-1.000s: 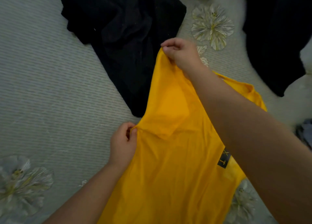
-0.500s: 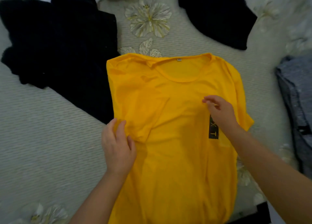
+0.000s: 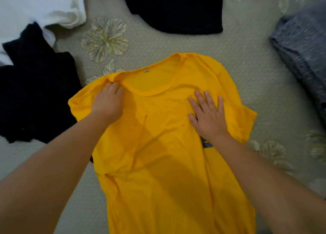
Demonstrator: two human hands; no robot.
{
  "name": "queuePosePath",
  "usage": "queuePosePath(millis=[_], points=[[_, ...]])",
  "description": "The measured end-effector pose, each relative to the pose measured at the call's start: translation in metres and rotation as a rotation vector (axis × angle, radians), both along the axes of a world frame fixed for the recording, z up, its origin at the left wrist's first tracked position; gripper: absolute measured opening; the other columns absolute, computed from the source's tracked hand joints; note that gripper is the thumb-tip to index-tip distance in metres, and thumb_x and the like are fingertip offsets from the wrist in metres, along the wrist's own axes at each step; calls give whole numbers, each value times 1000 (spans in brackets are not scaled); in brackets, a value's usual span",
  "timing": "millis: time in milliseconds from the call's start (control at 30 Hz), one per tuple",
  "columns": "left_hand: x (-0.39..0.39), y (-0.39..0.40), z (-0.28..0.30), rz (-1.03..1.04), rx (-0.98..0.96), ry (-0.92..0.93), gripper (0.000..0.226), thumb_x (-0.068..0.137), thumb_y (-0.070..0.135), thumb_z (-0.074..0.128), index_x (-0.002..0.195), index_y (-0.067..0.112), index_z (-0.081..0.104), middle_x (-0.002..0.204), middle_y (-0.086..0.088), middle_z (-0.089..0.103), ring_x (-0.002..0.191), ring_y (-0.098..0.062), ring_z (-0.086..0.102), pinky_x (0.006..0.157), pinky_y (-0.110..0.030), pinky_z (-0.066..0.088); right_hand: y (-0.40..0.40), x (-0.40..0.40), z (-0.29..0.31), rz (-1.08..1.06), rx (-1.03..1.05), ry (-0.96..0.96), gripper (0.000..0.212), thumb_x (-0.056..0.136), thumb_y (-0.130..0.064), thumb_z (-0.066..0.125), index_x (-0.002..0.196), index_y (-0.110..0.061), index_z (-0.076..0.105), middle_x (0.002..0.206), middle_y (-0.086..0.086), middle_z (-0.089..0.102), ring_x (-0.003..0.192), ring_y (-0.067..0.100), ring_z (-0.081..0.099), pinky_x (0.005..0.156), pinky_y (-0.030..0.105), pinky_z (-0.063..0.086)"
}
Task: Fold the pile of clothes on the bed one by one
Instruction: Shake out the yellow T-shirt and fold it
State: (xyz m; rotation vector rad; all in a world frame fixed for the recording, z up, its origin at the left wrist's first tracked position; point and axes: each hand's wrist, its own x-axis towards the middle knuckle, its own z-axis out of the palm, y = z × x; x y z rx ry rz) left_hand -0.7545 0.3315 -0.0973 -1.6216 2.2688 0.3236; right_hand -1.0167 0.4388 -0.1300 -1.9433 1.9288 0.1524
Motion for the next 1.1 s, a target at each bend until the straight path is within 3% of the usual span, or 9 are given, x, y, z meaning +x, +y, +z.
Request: queuePosePath(millis=[167, 400, 567, 700, 800, 867, 933, 1033, 1100], points=[[-2, -37, 17, 268, -159, 122, 51, 86, 2, 47, 136, -1, 33, 146, -24, 24, 130, -42, 26, 101, -53, 28, -3, 3, 3, 11, -111, 52, 52, 83, -41, 36, 123, -16, 58, 132, 9, 53, 120, 36, 50, 93, 67, 28], [-83, 41, 4, -164, -138, 404, 38, 70, -3, 59, 106, -17, 57, 116, -39, 52, 108, -57, 48, 87, -63, 40, -7, 0, 7, -7, -39, 53, 50, 81, -38, 48, 126, -20, 55, 136, 6, 50, 125, 33, 46, 95, 67, 26], [-129, 95, -16, 78, 91, 386, 46, 72, 6, 57, 111, -18, 54, 119, -37, 52, 107, -58, 47, 79, -71, 35, -9, -1, 8, -20, 49, 142, 50, 83, -38, 26, 120, -32, 59, 132, -5, 54, 121, 19, 52, 91, 56, 42], [-134, 98, -30, 94, 87, 278, 53, 82, 22, 36, 115, -15, 53, 121, -32, 53, 109, -52, 50, 82, -68, 37, -6, -3, 2, -8, 1, 143, 50, 85, -37, 25, 124, -33, 56, 135, -7, 51, 124, 18, 49, 95, 55, 40], [-134, 103, -35, 92, 30, 279, 56, 82, 23, 33, 119, -16, 49, 124, -33, 50, 112, -52, 47, 90, -66, 27, -4, -3, -2, 2, -42, 63, 47, 93, -35, 26, 136, -25, 42, 146, -2, 36, 136, 23, 31, 109, 56, 12], [-133, 104, -37, 108, -7, 288, 56, 82, 23, 32, 120, -16, 48, 125, -33, 49, 113, -53, 46, 102, -53, 29, -3, -7, 2, -94, -119, -160, 44, 94, -25, 37, 135, -11, 43, 147, 9, 32, 138, 31, 25, 110, 54, 0], [-133, 106, -38, 119, -32, 281, 57, 82, 24, 32, 120, -16, 48, 125, -33, 49, 113, -52, 47, 103, -49, 31, 2, -17, 13, -238, -357, -316, 32, 88, -13, 49, 113, 4, 58, 133, 27, 46, 128, 42, 38, 108, 53, 22], [-135, 106, -40, 126, -51, 251, 60, 81, 26, 31, 122, -15, 46, 128, -33, 46, 117, -51, 44, 96, -61, 30, 18, -59, 27, -548, -567, -207, 28, 82, -12, 47, 97, 10, 56, 115, 34, 55, 117, 43, 44, 97, 46, 27], [-135, 107, -39, 164, -52, 252, 64, 82, 30, 26, 128, -13, 41, 136, -31, 39, 126, -48, 36, 103, -55, 24, 28, -88, 30, -754, -345, -101, 40, 81, -18, 55, 110, 9, 54, 116, 30, 53, 115, 42, 45, 95, 44, 27]])
